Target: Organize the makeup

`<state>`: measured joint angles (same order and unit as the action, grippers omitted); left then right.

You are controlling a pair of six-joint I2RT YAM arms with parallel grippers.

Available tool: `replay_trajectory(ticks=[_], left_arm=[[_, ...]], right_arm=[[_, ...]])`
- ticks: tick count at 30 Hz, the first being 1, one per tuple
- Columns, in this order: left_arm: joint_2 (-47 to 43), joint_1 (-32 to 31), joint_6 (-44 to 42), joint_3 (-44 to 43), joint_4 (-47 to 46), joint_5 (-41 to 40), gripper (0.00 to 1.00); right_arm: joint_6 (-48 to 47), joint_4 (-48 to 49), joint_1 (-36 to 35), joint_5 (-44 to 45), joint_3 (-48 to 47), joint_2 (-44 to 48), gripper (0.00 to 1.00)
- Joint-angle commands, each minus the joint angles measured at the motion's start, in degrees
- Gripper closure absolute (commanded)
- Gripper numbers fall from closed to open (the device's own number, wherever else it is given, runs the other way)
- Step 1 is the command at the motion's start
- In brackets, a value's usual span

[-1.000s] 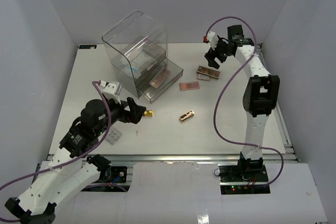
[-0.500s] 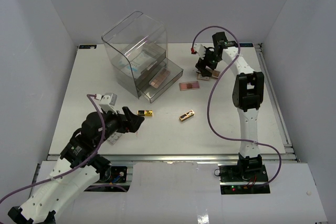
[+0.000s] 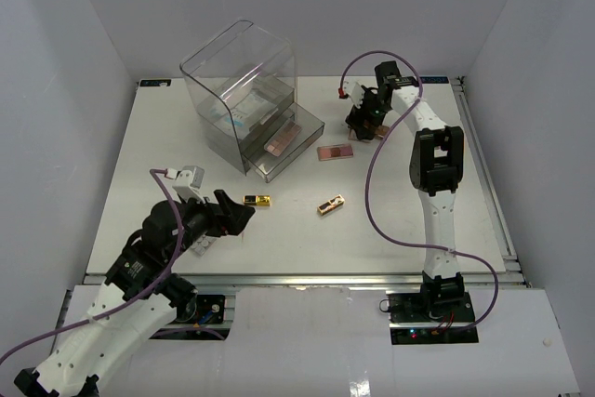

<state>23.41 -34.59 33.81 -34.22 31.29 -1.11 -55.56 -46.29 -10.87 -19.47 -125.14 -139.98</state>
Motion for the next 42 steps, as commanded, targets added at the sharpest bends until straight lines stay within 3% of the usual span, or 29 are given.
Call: replay_trajectory(ticks=[1,8,15,19,32,37,42], left_arm=[[-0.9,0.3,0.6,0.3,0.2,-0.7,0.02],[-1.9,0.3,0.7,0.5,0.1,-0.7,0.02],[-2.6,0.3,0.7,0.8,-0.1,-0.7,0.02],[-2.8,0.3,0.7,0.8,-0.2,-0.8,0.02],[-5.3,0.3,1.2,1.0,-0.2,-1.2,0.02],[-6.3,0.3,1.5,1.1,0.0,-1.7,0.02],[-7.6,0.2,2.0,1.3,0.1,-2.5,0.02]], right_arm=[[0.6,2.0,0.5,-0.3,-0.7,-1.1,0.04],[1.2,2.1,0.7,-1.9,1.5,-0.7,0.26],[2.1,2.3,0.7,-3.1,3.4,0.5,0.56],[3.1,3.7,0.7,-3.9,7.3,3.5,0.65],[1.5,7.8,-2.9,-9.7,26.6,30.8,0.75],[-4.6,7.5,-12.1,-5.0,30.1,40.1,0.76],[-13.0,10.4,-26.5,5.9,30.4,42.8,0.77]])
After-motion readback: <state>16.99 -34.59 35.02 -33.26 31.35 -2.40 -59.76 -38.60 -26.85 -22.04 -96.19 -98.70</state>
